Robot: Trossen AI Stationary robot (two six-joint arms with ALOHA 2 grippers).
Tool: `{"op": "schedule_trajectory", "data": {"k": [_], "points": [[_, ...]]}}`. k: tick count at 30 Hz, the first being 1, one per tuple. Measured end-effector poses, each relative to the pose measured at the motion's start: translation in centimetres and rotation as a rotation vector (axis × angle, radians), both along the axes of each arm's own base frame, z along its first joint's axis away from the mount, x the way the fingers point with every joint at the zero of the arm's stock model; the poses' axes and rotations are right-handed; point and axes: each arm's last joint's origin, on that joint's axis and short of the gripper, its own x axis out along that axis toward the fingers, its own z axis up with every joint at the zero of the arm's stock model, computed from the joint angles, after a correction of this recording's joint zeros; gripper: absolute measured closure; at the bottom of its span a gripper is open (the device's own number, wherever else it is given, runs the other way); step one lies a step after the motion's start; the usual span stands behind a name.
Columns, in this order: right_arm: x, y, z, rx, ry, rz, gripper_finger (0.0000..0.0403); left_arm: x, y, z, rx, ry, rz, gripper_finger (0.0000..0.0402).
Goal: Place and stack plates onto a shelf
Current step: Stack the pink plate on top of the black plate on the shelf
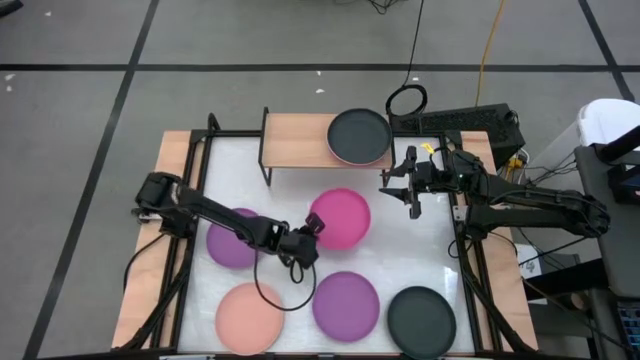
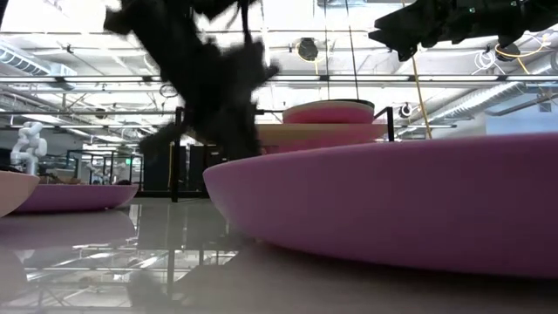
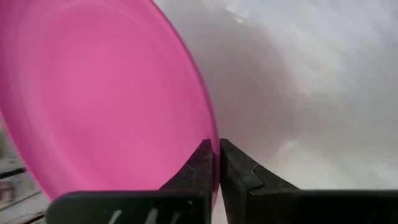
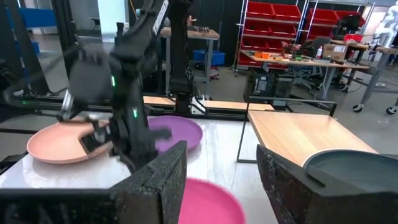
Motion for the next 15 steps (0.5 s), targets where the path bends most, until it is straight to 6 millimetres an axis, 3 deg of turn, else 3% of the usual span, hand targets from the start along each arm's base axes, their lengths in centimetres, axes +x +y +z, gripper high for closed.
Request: {"op": "schedule_trajectory", "data": {"k": [7, 10, 15], "points": [[-0.8, 0.3, 0.9, -0.021, -0.060, 0.001, 0.0227, -0.5, 0.9, 8.9, 0.027, -0.145, 0.014, 0.0391], [-1.6, 0.5, 1.7, -0.035, -0.121, 0.004, 0.0227, -0.9, 2.4, 12.1, 0.050, -0.211, 0.019, 0.0391], [-2.7, 0.9, 2.5, -0.038, -0.185, 0.006, 0.0227, -0.7, 6.4, 15.6, 0.183, -0.181, 0.014, 0.0391]]}}
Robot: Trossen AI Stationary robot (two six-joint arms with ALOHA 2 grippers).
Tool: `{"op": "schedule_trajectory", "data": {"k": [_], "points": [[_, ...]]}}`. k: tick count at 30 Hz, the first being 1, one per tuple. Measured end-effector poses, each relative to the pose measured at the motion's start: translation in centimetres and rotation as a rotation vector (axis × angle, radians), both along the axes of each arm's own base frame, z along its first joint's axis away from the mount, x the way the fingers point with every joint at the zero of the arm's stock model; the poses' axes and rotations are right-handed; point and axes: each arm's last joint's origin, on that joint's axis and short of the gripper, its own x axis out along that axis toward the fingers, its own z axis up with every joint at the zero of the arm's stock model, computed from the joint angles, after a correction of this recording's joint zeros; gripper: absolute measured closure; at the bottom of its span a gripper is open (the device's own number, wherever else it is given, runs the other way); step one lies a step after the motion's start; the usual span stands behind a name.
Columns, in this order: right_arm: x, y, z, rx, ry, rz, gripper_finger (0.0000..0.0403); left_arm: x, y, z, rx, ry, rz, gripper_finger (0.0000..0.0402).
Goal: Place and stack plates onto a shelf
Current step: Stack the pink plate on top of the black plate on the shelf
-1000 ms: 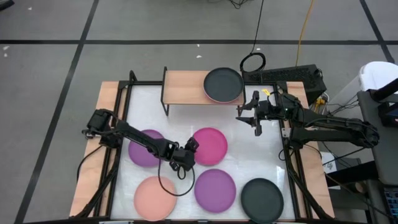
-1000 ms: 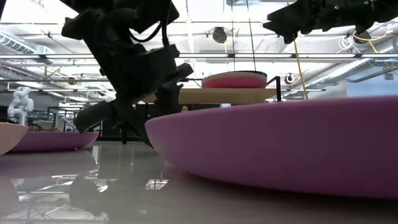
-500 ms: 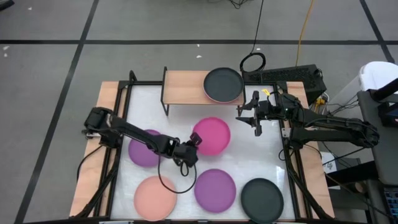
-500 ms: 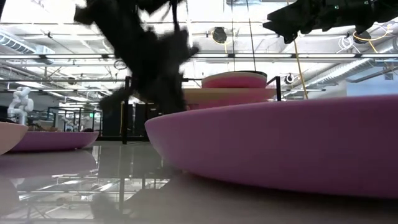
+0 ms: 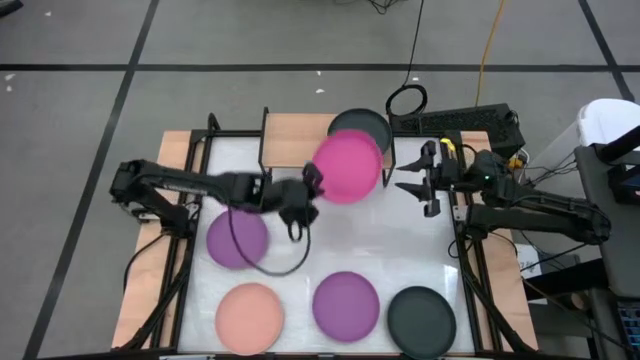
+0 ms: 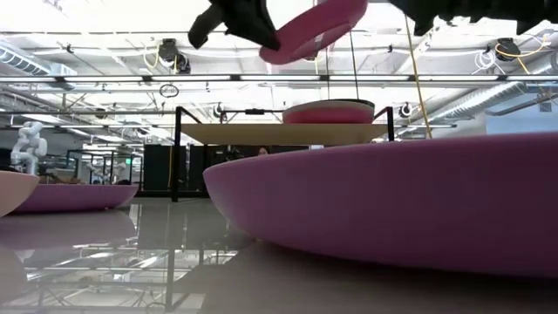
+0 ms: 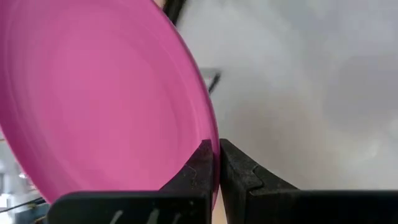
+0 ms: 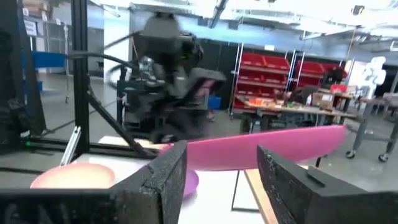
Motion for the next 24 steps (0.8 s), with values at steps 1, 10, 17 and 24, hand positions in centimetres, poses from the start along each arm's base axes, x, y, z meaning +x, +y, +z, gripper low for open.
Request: {"op": "schedule_trajectory", "data": {"k": [1, 10, 17, 24], "points": [[-0.1, 0.1, 0.1, -0.003, -0.008, 0.001, 0.0227, 0.2, 0.9, 0.6, 0.027, 0.021, 0.006, 0.0391], [-0.3, 0.1, 0.1, -0.006, -0.010, 0.001, 0.0227, 3.1, 9.4, 2.6, -0.062, 0.021, 0.043, 0.0391], [-0.2, 0.1, -1.1, -0.005, -0.011, 0.000, 0.0227, 4.9, 13.2, -0.5, -0.114, 0.072, 0.090, 0.0391], [-0.2, 0.1, -1.1, -0.006, -0.013, -0.003, 0.0227, 5.8, 13.9, -1.8, -0.120, 0.079, 0.097, 0.0374]]}}
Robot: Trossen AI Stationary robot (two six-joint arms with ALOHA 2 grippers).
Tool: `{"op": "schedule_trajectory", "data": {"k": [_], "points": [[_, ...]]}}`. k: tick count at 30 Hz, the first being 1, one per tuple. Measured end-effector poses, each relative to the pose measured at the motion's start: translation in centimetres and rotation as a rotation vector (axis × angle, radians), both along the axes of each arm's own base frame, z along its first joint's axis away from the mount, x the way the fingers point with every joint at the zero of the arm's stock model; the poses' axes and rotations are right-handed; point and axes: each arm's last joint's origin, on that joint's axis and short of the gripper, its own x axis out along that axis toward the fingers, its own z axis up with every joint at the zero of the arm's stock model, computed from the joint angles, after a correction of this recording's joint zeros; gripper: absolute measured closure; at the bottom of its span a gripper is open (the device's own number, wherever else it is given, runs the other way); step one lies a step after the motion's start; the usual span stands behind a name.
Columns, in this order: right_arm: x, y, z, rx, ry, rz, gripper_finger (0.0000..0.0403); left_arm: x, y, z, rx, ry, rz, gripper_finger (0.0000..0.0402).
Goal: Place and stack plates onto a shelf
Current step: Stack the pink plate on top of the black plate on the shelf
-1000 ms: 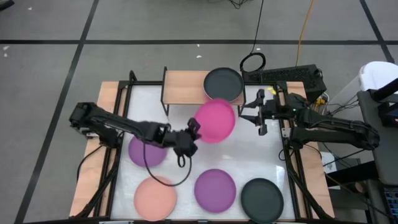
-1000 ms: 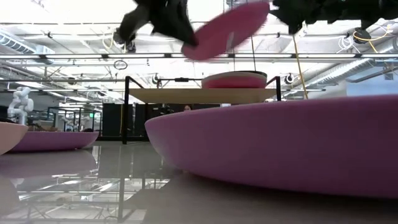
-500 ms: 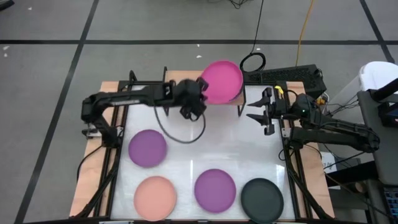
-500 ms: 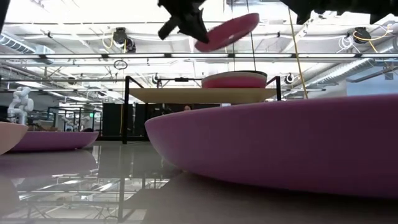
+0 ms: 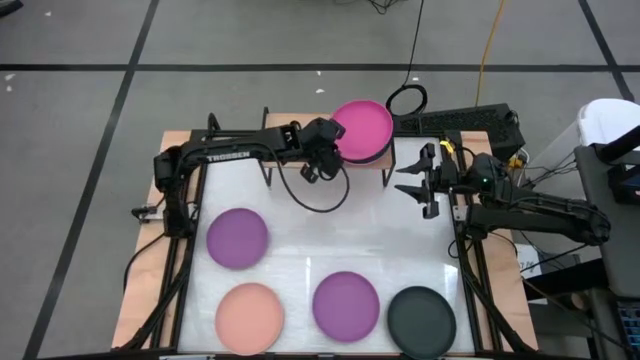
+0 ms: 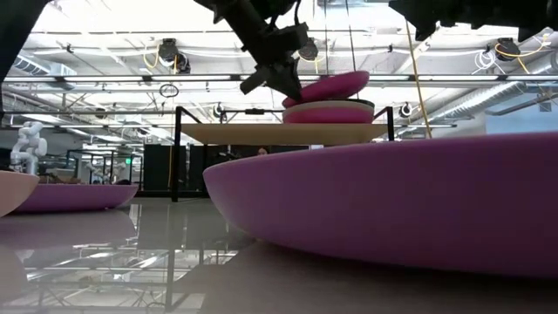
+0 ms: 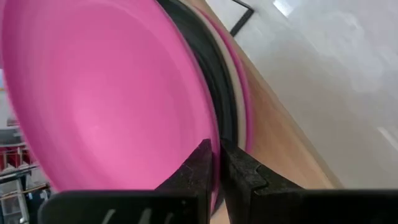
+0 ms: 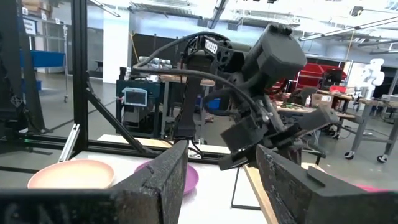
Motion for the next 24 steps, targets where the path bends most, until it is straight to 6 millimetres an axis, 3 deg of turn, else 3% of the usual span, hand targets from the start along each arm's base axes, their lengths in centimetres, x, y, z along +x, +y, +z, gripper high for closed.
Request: {"op": "schedule_trajectory", "data": {"k": [12, 24], "points": [[0.01, -0.01, -0.01, 0.020, 0.001, 0.000, 0.0227, 0.29, 0.08, 0.30, -0.017, -0.056, 0.012, 0.0359], [0.03, -0.01, -0.16, 0.026, 0.015, 0.000, 0.0227, 0.16, 0.24, 0.41, -0.013, -0.067, 0.080, 0.0263]]}}
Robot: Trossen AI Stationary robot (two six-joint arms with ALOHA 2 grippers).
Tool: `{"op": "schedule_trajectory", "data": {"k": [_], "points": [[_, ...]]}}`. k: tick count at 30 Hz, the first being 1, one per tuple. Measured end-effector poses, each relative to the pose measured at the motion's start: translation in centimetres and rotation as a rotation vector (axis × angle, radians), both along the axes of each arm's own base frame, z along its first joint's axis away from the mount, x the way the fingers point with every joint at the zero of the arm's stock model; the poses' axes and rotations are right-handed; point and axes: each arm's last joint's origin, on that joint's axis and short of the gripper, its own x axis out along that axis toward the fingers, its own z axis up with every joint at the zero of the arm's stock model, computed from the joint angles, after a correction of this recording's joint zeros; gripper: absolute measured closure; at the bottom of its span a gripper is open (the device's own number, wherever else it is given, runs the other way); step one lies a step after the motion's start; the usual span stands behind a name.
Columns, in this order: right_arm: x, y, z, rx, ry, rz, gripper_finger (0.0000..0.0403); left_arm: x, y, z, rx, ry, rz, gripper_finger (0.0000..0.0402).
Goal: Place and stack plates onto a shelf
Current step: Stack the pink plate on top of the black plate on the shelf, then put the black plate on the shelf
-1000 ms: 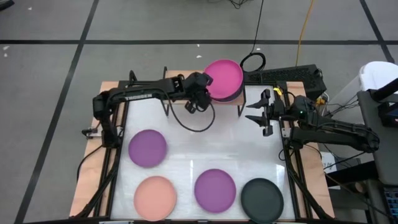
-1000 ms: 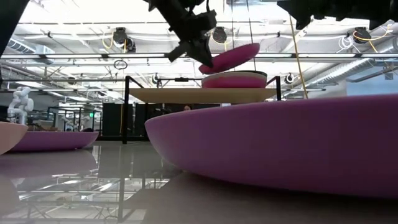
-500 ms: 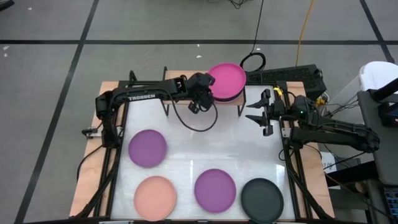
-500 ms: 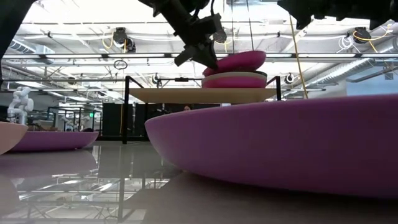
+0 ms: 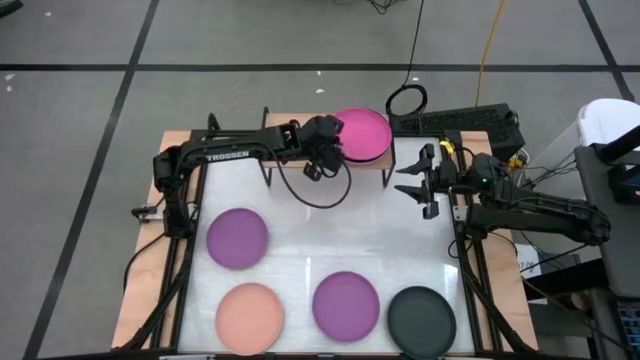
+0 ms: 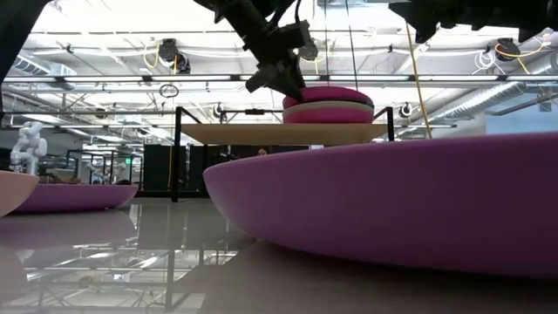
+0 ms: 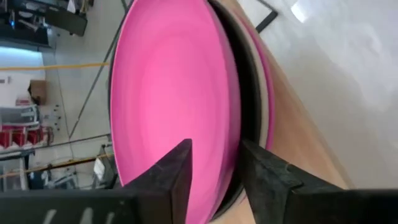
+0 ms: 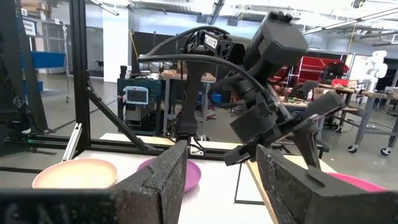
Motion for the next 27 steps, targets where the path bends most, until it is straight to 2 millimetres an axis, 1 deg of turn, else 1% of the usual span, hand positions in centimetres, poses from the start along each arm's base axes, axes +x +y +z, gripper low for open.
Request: {"op": "schedule_trajectory", "data": {"k": [4, 8, 10, 12, 15, 19, 20, 21, 23, 25, 27], "points": [[0.0, 0.0, 0.0, 0.002, 0.005, 0.000, 0.0227, -0.1, -0.8, 0.9, -0.015, -0.050, 0.034, 0.0250], [0.0, 0.0, -0.1, 0.003, 0.009, 0.000, 0.0227, -0.4, -2.1, 2.2, -0.028, -0.106, 0.022, 0.0248], [0.0, 0.0, -0.1, 0.005, 0.015, 0.000, 0.0227, -0.8, -2.9, 3.0, -0.035, -0.119, 0.017, 0.0247], [0.1, 0.0, -0.2, 0.008, 0.022, -0.001, 0.0227, -1.2, -3.7, 4.3, -0.048, -0.186, 0.022, 0.0247], [0.1, 0.0, -0.4, 0.012, 0.035, -0.001, 0.0227, -2.5, -5.1, 6.5, -0.118, -0.288, 0.052, 0.0247], [0.2, -0.1, -0.7, 0.021, 0.061, -0.001, 0.0227, -5.3, -6.9, 9.7, -0.252, -0.407, 0.109, 0.0247], [0.2, -0.1, -0.7, 0.024, 0.070, -0.001, 0.0227, -6.3, -7.3, 10.4, -0.281, -0.422, 0.120, 0.0247], [0.2, -0.1, -0.8, 0.027, 0.078, -0.001, 0.0227, -7.4, -7.7, 11.0, -0.309, -0.417, 0.134, 0.0247], [0.3, -0.1, -1.0, 0.031, 0.092, -0.001, 0.0227, -9.1, -8.6, 11.8, -0.361, -0.432, 0.151, 0.0247], [0.3, -0.1, -1.0, 0.033, 0.095, -0.001, 0.0227, -10.7, -9.3, 12.0, -0.406, -0.454, 0.163, 0.0247], [0.4, -0.1, -1.1, 0.044, 0.100, 0.000, 0.0227, -11.8, -10.1, 11.5, -0.425, -0.471, 0.144, 0.0247]]}}
